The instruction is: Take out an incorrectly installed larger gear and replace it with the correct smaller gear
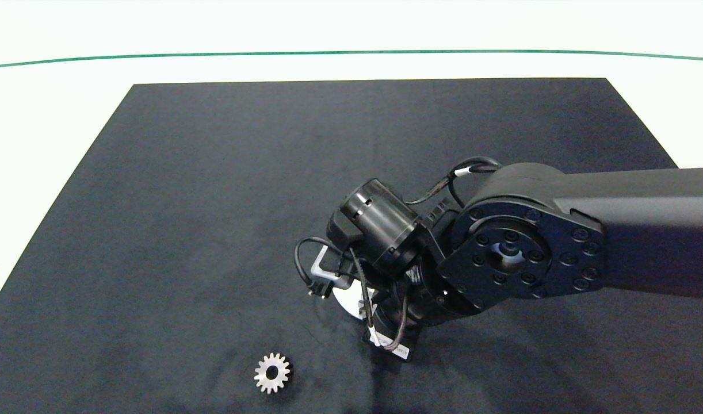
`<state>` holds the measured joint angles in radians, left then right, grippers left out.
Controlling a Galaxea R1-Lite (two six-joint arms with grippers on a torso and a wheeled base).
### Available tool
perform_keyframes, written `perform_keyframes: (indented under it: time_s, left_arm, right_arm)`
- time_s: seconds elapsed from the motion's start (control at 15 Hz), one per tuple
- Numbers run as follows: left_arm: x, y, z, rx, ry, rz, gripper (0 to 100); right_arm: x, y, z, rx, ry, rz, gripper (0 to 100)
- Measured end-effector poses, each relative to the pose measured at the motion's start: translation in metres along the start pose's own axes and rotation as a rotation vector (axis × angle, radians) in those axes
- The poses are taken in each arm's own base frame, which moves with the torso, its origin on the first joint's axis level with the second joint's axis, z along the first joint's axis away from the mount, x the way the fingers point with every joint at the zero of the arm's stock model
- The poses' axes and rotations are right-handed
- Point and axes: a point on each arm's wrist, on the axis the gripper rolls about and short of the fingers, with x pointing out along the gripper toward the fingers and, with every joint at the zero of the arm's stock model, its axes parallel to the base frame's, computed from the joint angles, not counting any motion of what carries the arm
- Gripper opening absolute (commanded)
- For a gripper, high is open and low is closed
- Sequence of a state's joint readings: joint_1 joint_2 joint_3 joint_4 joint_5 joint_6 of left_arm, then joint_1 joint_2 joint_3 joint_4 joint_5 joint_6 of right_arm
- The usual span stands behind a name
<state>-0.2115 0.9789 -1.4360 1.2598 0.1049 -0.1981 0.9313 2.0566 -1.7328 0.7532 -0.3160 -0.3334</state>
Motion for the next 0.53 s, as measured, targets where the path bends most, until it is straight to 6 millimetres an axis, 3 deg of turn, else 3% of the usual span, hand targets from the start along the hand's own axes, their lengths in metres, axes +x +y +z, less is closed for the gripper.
perform_keyframes:
  time_s: [0.53]
  left_arm:
    - [-0.002, 0.0, -0.001, 0.0, -0.008, -0.002, 100]
  right_arm:
    - [-0.023, 0.001, -0.006, -0.003, -0.039, -0.004, 7]
